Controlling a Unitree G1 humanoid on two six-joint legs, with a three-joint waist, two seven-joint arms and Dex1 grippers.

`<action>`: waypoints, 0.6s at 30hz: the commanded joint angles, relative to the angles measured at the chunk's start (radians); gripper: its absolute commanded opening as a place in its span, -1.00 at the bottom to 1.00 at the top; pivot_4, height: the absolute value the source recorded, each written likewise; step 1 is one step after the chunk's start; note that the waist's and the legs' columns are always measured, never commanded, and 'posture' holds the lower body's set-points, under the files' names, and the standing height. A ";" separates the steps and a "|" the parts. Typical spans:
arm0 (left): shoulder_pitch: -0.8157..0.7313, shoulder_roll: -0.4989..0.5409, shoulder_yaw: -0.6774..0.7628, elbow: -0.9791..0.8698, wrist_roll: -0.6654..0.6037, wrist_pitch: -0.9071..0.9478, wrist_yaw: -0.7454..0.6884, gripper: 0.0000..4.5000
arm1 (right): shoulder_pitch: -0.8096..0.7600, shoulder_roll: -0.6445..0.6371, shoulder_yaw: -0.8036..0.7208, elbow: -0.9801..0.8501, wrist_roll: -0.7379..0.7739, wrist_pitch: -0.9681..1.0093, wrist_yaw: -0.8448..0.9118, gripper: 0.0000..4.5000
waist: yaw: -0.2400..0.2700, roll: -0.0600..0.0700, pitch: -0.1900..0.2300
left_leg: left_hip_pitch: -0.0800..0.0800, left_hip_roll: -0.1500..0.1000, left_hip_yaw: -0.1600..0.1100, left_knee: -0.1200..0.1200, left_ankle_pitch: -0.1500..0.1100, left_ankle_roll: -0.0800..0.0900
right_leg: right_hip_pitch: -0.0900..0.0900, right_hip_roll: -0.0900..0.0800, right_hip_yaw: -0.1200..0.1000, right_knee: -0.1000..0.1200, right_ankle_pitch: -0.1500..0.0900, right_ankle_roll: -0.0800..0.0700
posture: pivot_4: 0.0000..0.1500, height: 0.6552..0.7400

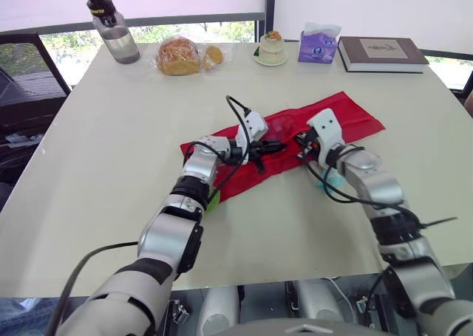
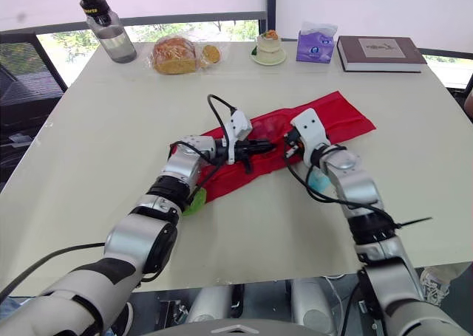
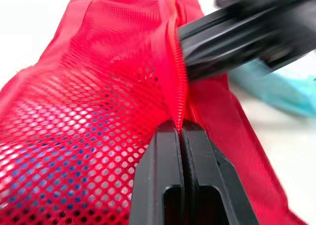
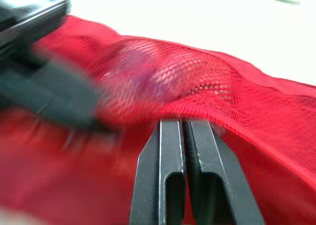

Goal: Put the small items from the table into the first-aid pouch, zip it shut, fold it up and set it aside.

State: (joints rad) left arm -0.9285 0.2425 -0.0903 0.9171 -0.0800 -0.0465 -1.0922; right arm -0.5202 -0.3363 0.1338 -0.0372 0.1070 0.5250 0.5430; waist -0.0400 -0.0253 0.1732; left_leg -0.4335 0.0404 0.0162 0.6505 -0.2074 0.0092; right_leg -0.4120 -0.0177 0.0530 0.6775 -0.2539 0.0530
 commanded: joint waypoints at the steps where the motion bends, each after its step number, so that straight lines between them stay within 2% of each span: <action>1: -0.016 0.026 0.017 -0.007 -0.010 -0.019 -0.016 -1.00 | 0.082 -0.041 -0.065 -0.218 0.065 0.009 0.031 -0.94 | 0.000 0.000 0.000 | 0.000 0.000 0.000 0.000 0.000 0.000 | 0.000 0.000 0.000 0.000 0.000 0.000 | 1.00 0.97; 5: 0.001 0.061 0.010 -0.023 -0.002 -0.025 -0.041 -1.00 | 0.211 -0.093 -0.143 -0.390 0.150 -0.013 0.083 -0.94 | -0.001 0.000 0.000 | 0.001 0.000 0.000 -0.001 0.000 0.000 | 0.000 0.000 0.000 0.000 0.000 0.000 | 1.00 0.97; 10: 0.041 0.115 0.002 -0.072 -0.003 -0.017 -0.093 -1.00 | 0.444 -0.170 -0.331 -0.579 0.322 0.008 0.161 -0.94 | 0.002 0.000 0.000 | 0.000 0.000 0.000 -0.001 0.000 0.000 | 0.000 0.000 0.000 0.000 0.000 0.000 | 1.00 0.97; 13: 0.059 0.148 0.000 -0.091 0.000 -0.017 -0.113 -1.00 | 0.555 -0.221 -0.458 -0.634 0.442 0.048 0.198 -0.57 | 0.000 0.000 0.000 | 0.001 0.000 0.000 0.000 0.000 0.000 | 0.000 0.000 0.000 0.000 0.000 0.000 | 1.00 0.97; 16: 0.074 0.188 0.004 -0.097 0.004 -0.019 -0.128 -1.00 | 0.657 -0.269 -0.637 -0.670 0.570 0.063 0.234 0.17 | -0.001 -0.001 0.000 | 0.002 0.001 0.000 0.000 0.000 0.000 | 0.001 0.000 0.000 0.001 0.000 0.001 | 1.00 0.97; 17: 0.077 0.201 0.006 -0.095 0.005 -0.020 -0.131 -1.00 | 0.691 -0.281 -0.696 -0.677 0.601 0.062 0.250 0.24 | -0.001 -0.001 0.000 | 0.002 0.001 0.000 0.000 0.000 0.000 | 0.001 0.001 0.000 0.001 0.000 0.001 | 1.00 0.97; 18: 0.078 0.212 0.007 -0.091 0.006 -0.022 -0.133 -1.00 | 0.729 -0.294 -0.750 -0.682 0.631 0.061 0.268 0.48 | 0.001 0.000 0.000 | 0.002 0.001 0.000 0.000 0.000 0.000 | 0.001 0.001 0.001 0.001 0.000 0.001 | 1.00 0.97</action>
State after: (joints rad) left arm -0.8540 0.4257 -0.0918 0.8443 -0.0782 -0.0569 -1.2193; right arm 0.1869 -0.6118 -0.5229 -0.6728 0.6780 0.5887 0.7837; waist -0.0388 -0.0258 0.1733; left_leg -0.4315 0.0417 0.0162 0.6507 -0.2074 0.0092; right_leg -0.4113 -0.0168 0.0534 0.6782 -0.2544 0.0537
